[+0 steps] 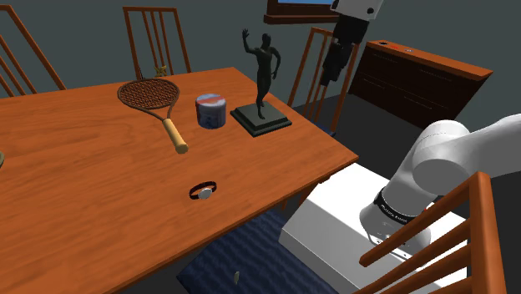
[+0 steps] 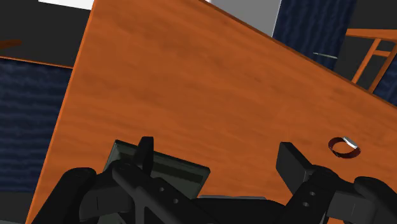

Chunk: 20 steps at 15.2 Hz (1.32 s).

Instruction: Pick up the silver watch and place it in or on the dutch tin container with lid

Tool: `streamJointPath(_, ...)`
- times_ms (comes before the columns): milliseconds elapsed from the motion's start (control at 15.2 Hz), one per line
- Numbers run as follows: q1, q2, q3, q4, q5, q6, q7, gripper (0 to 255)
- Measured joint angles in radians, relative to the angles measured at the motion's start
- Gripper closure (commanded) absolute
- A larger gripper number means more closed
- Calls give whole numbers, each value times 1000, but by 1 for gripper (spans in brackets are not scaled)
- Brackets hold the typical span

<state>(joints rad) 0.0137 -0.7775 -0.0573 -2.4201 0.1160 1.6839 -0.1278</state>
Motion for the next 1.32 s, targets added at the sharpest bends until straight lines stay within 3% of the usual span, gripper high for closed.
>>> streamJointPath(528, 82, 129, 83, 11, 25, 136, -34, 0)
streamJointPath(1320, 213, 443, 256, 115, 7, 380, -77, 0)
